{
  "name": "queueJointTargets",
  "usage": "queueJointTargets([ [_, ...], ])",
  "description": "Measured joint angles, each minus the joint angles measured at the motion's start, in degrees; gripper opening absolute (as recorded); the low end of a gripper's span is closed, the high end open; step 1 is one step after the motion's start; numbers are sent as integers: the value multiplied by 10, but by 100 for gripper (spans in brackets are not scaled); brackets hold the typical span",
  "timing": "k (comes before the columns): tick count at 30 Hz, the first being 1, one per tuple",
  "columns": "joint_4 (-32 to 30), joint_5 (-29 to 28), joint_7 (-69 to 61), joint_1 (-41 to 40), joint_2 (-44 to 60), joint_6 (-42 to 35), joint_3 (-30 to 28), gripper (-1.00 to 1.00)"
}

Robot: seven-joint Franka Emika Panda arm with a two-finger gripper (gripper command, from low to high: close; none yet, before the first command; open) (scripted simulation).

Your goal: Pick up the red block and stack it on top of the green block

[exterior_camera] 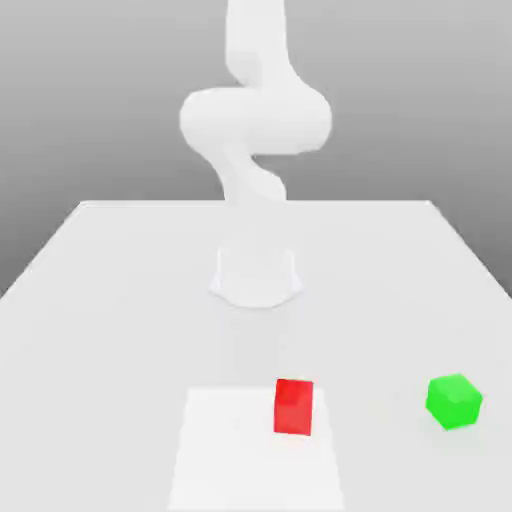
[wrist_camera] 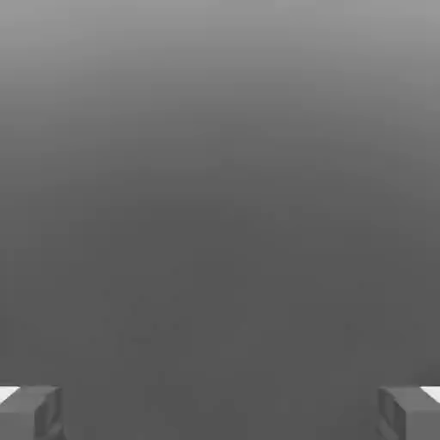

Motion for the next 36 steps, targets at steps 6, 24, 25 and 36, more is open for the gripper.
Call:
queueJointTargets([
  [6,-84,-35,64,-27,124,76,51,0],
  [24,-257,-13,140,-16,460,310,75,0],
  [25,-255,-22,147,-14,472,320,71,0],
  [36,-248,-71,181,21,546,382,24,-100],
])
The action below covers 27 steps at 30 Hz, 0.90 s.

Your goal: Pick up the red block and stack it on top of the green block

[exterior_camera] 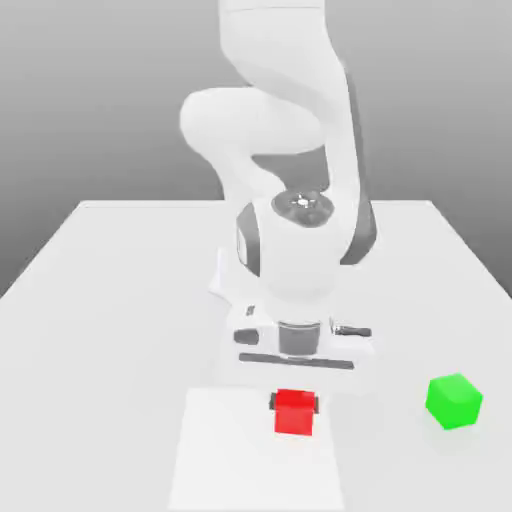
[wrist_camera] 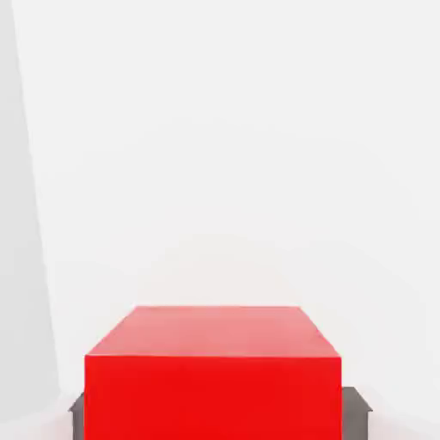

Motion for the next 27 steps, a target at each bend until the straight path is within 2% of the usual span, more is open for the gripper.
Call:
queueJointTargets([
  [3,0,4,-3,-4,-7,-6,5,-100],
  [7,-5,39,-27,-19,-54,-45,29,-100],
  [15,-18,90,-64,-15,-139,-120,41,-100],
  [27,63,90,6,135,-129,-192,107,-100],
])
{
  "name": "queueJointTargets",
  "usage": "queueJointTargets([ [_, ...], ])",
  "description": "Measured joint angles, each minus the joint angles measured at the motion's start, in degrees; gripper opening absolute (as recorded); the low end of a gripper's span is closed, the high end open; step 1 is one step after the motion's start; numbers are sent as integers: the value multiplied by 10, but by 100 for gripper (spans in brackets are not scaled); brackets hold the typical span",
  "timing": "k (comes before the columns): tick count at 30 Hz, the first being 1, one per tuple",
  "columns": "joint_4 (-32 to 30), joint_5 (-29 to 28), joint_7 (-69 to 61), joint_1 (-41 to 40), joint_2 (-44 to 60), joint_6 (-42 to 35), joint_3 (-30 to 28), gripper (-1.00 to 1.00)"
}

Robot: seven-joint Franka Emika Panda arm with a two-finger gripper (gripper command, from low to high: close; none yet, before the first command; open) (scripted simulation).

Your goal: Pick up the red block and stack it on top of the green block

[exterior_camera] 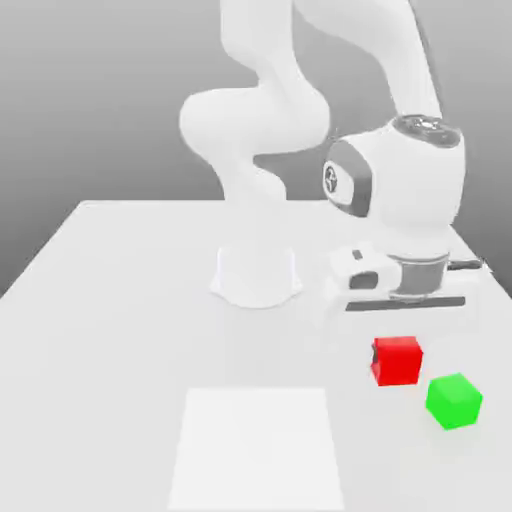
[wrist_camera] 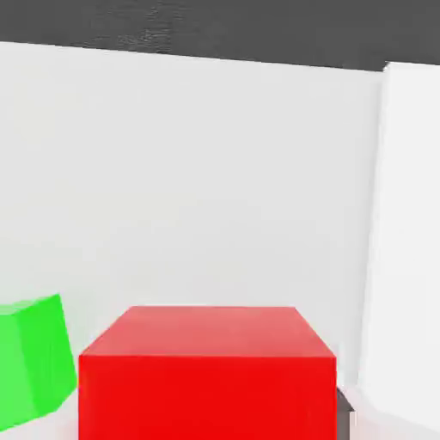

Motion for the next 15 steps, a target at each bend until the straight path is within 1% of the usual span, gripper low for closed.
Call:
queueJointTargets([
  [5,34,-15,40,42,13,-22,46,-100],
  [11,45,-94,101,59,102,51,16,-100],
  [12,45,-106,109,64,117,65,8,100],
  [15,45,-106,109,64,117,65,8,100],
])
